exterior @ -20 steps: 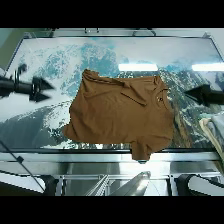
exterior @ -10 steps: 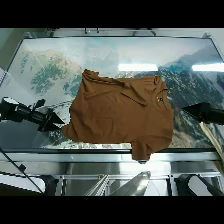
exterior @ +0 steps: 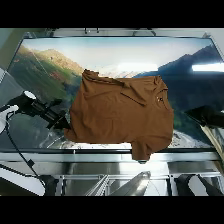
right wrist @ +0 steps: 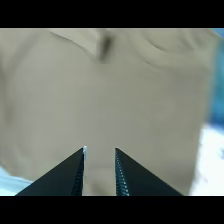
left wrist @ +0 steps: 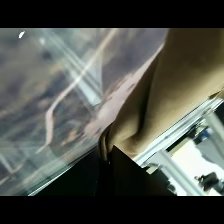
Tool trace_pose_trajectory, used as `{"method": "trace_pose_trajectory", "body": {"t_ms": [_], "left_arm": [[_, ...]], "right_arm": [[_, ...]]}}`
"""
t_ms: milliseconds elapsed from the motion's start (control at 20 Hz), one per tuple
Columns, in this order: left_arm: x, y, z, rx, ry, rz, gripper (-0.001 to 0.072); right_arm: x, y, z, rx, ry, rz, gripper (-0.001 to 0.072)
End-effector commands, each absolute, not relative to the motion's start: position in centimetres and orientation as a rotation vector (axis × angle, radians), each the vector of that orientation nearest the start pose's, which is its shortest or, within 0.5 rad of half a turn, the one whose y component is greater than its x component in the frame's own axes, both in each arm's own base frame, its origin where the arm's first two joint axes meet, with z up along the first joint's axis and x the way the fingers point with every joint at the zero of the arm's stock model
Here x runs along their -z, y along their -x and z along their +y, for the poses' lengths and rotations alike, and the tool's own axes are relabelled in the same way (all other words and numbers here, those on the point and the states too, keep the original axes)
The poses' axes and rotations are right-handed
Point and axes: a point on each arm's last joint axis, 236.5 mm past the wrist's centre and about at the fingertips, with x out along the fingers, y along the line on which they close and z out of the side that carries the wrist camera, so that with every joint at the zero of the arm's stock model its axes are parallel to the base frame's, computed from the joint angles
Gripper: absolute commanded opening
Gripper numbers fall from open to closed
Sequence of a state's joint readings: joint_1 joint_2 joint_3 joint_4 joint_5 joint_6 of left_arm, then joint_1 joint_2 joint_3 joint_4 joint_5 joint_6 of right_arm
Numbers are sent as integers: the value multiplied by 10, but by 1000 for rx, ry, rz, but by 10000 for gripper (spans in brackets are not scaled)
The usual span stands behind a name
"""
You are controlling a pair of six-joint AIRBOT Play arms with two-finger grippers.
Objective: Fold the shirts.
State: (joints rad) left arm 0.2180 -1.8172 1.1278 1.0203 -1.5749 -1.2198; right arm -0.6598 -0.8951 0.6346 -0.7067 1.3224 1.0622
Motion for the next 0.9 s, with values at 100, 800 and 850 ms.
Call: {"method": "trace_pose_trajectory", "body": {"t_ms": [100,800,850], "left_arm": [[109,-280,-68,576,615,2009,73],[106,-271,-47,546,721,2019,74],[106,-271,-47,546,721,2020,74]], "right_arm": [[47,-226,-34,78,-784,1293,392],[125,-210,38,-90,-1061,1445,391],[130,-207,47,-109,-1059,1483,390]]}}
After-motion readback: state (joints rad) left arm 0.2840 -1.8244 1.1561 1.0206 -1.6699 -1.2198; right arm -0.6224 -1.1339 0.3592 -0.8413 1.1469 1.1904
